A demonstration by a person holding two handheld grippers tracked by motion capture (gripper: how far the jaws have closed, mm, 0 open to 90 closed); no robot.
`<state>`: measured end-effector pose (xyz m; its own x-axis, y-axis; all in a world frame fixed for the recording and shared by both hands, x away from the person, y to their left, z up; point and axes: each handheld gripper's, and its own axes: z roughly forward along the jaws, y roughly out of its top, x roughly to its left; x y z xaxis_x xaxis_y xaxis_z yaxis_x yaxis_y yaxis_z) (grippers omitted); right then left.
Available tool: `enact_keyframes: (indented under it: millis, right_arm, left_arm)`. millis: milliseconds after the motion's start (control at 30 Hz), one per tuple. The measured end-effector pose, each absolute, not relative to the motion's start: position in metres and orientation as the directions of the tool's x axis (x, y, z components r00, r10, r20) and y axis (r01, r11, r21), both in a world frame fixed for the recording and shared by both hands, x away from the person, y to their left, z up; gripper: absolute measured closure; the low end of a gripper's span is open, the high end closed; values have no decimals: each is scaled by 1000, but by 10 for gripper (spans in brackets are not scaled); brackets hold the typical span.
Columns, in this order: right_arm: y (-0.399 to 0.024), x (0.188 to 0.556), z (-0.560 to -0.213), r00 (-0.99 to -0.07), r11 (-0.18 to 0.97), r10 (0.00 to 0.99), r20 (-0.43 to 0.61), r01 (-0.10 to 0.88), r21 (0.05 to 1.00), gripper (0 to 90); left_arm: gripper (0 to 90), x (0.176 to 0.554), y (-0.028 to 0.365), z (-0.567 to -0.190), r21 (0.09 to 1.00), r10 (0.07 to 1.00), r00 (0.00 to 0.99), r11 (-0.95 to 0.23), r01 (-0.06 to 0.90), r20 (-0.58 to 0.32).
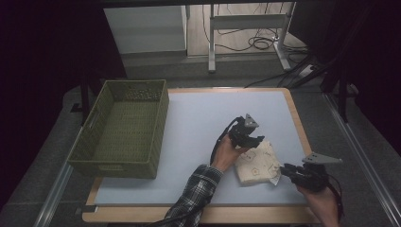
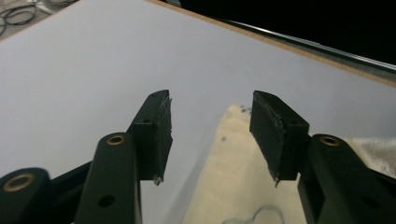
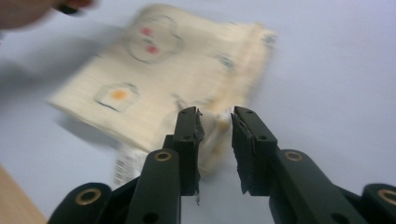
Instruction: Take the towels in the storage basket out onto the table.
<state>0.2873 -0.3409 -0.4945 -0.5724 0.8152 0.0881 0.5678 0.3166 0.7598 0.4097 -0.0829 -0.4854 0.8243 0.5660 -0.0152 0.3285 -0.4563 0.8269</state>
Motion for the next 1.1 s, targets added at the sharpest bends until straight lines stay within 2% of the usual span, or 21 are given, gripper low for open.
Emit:
enact_keyframes:
  millis: [267,500,567,667,800,833,933,1033,1100]
  right_arm:
    - [-352,290,-480,-539,307,840,59,563,767,700]
    - [-320,307,-477,-596,338,800,74,549,764,734]
    - [-310,312,-481,-607,364,792,65,556,747,718]
    - [-300,320,-495,-593,393,804,47,588,707,639]
    - [-295,315,-508,-596,408,801,51,606,684,641]
    - [-294,312,-509,-594,407,803,51,609,681,666]
    - [-292,306,-511,-598,427,801,30,606,671,870]
    - [-292,305,-509,-602,427,798,30,599,678,885]
    - [-290,302,-494,-608,426,794,7,564,707,886]
  left_arm:
    - [321,396,-44,-491,808,602,798,-474,350,7]
    - [205,385,-8,-502,796,651,759,-453,402,-13]
    - [188,381,3,-508,788,661,750,-455,415,-13]
    - [141,373,18,-517,764,676,737,-464,448,-21]
    - [115,360,35,-527,732,688,726,-494,469,-1]
    - [114,357,38,-529,728,693,721,-495,474,1]
    - [114,354,44,-533,719,695,719,-500,482,2]
    - [112,354,46,-543,710,700,714,-495,501,-15]
    - [113,355,47,-543,710,707,706,-478,517,-39]
